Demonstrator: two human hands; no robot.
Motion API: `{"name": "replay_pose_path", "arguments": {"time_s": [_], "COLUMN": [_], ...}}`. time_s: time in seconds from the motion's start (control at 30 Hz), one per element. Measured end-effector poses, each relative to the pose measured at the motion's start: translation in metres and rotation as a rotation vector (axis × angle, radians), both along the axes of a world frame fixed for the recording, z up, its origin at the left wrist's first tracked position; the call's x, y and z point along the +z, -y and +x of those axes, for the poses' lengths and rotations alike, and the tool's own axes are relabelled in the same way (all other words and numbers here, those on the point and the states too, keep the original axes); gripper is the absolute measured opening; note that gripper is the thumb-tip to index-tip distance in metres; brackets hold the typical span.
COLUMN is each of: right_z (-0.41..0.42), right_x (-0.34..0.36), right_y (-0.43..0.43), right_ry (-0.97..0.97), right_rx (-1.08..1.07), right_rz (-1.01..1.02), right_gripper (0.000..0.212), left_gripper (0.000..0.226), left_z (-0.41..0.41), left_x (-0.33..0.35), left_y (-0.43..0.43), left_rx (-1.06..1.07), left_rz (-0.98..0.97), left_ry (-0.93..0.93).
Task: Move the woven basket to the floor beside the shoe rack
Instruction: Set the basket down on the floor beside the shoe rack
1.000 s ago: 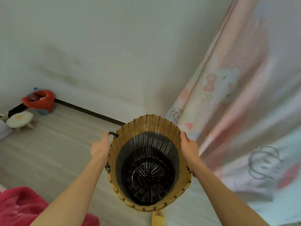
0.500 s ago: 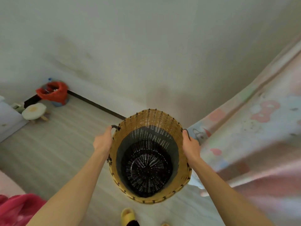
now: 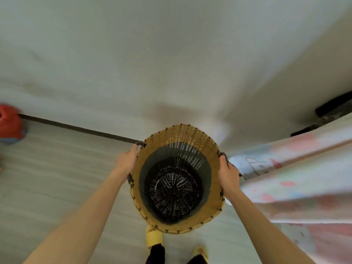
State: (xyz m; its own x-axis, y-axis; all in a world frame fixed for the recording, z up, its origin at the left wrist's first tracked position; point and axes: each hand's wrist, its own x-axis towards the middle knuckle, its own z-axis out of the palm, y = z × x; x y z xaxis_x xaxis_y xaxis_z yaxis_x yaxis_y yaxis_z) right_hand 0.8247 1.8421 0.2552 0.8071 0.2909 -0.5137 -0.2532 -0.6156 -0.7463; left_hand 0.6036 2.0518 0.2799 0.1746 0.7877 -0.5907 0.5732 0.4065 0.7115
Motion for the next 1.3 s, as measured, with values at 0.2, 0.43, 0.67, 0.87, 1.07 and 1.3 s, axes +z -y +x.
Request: {"name": "replay_pose_path", "arguments": {"time_s": [0.2, 0.43, 0.67, 0.87, 1.07, 1.3], "right_z": [0.01, 0.026, 0.053, 0.081, 0.1, 0.091], "right_x": [-0.075, -0.189, -0.278, -0.31, -0.318, -0.321], "right_y": [-0.022, -0.035, -0.045, -0.059, -0.067, -0.062], "right_ry": [-0.061, -0.03, 0.023, 0.063, 0.102, 0.119], "right_rx": [-0.049, -0.027, -0.049, -0.045, -0.064, 0.243], "right_rz": [-0.108, -0.235, -0.265, -0.245, -0.236, -0.324], "right_gripper": [0.02, 0.018, 0.022, 0.024, 0.026, 0.02], "left_gripper": [0.026, 0.031, 0.01, 0.017, 0.007, 0.032], "left_z": [0.028, 0.04, 0.067, 0.09, 0.097, 0.093], "left_x": [-0.075, -0.205, -0.292, -0.331, -0.341, -0.341], "left_y": [-0.046, -0.077, -0.083, -0.101, -0.108, -0.095], "left_rx": [-0.2, -0.442, -0.468, -0.436, -0.401, -0.461], "left_rz": [-0.061, -0.136, -0.019, 0.053, 0.094, 0.153], "left_ry": [-0.025, -0.266, -0.34, -0.341, -0.308, -0.312]}}
